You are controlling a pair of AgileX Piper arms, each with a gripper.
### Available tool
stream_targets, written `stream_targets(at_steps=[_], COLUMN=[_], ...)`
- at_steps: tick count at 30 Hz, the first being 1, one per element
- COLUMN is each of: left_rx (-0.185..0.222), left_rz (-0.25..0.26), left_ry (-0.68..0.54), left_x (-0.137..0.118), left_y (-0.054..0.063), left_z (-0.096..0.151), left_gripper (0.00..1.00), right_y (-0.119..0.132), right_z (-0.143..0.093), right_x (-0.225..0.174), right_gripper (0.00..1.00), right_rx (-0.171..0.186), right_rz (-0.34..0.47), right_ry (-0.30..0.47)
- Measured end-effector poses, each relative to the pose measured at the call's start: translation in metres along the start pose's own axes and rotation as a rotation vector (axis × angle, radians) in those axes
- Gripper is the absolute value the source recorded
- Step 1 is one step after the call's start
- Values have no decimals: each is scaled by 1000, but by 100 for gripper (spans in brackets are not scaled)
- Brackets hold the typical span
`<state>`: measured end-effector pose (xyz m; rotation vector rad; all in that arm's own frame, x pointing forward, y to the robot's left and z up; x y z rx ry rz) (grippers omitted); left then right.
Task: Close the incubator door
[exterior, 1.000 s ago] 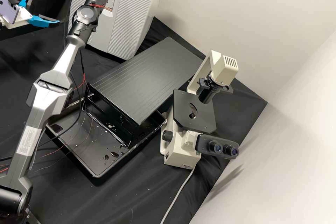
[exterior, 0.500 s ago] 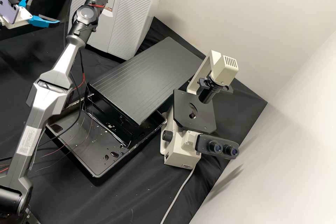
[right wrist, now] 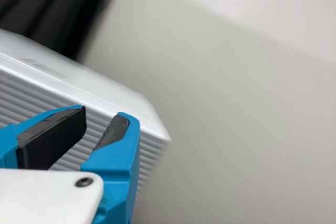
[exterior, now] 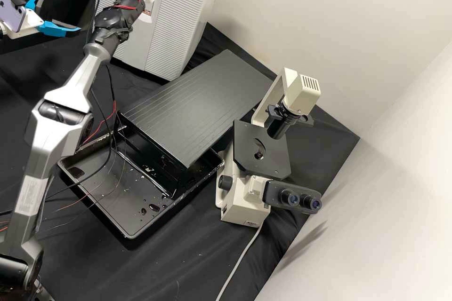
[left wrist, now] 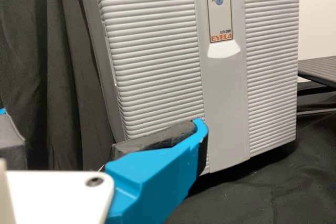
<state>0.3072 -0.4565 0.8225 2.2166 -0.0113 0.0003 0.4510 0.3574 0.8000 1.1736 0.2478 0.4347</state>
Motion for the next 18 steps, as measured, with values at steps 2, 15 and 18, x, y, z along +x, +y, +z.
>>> stream_targets(at_steps=[2,15,18], left_rx=[0,0,0], left_rz=[0,0,0], left_ry=[0,0,0], left_x=[0,0,0], left_y=[0,0,0], left_z=[0,0,0], left_gripper=[100,100,100], right_y=[7,19,12], right_z=[3,21,35], right_x=[-11,-75,-90], right_gripper=[100,100,100], right_rx=[18,214,218], right_rz=[77,182,174], right_ry=[44,210,192])
